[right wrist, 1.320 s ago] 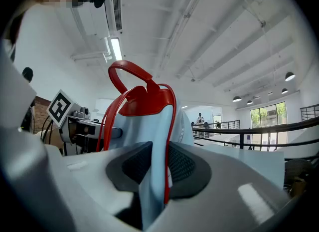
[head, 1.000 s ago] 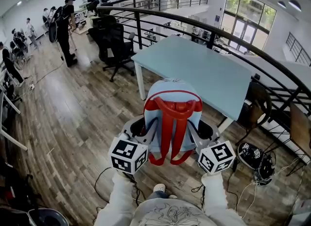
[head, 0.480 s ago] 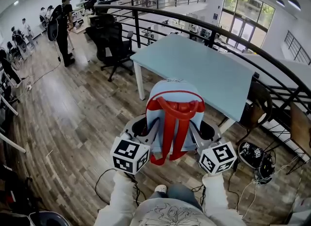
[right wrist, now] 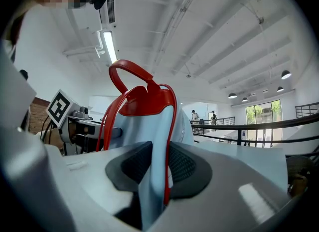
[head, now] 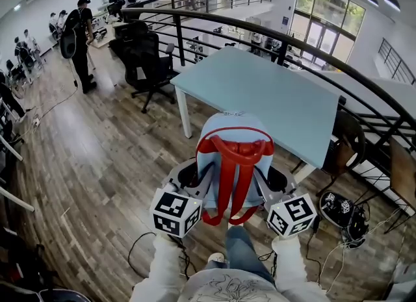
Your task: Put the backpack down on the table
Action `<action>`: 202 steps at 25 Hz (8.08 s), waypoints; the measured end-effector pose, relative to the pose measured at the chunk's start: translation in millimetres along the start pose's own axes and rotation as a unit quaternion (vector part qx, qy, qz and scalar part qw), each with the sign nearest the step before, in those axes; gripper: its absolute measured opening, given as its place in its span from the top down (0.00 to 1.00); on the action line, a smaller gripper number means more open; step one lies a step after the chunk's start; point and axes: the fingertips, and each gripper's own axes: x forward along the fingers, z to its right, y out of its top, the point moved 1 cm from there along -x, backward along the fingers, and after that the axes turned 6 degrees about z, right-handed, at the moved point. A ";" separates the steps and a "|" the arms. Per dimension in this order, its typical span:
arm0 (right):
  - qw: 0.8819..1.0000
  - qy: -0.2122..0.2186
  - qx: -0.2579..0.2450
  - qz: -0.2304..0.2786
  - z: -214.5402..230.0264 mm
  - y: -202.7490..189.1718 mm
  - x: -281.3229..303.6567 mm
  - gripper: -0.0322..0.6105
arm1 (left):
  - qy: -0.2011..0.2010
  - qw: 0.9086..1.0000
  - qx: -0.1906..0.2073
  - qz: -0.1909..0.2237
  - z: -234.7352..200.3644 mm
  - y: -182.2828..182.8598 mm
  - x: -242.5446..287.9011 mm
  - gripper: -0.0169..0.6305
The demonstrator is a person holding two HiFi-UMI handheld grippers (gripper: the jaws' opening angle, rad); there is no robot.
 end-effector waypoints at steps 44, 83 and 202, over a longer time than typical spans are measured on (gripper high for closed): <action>1.000 0.029 0.007 0.000 321.3 -9.2 257.0 0.78 | 0.037 0.999 -0.003 -0.013 -126.4 33.5 381.4 0.82; 0.997 -0.074 -0.019 -0.027 541.4 -34.6 502.7 0.78 | -0.080 0.996 -0.013 -0.035 -300.3 46.2 703.1 0.82; 0.978 -0.163 -0.016 -0.129 649.4 -189.5 503.4 0.69 | 0.020 0.997 -0.006 -0.073 -318.8 -103.6 794.2 0.76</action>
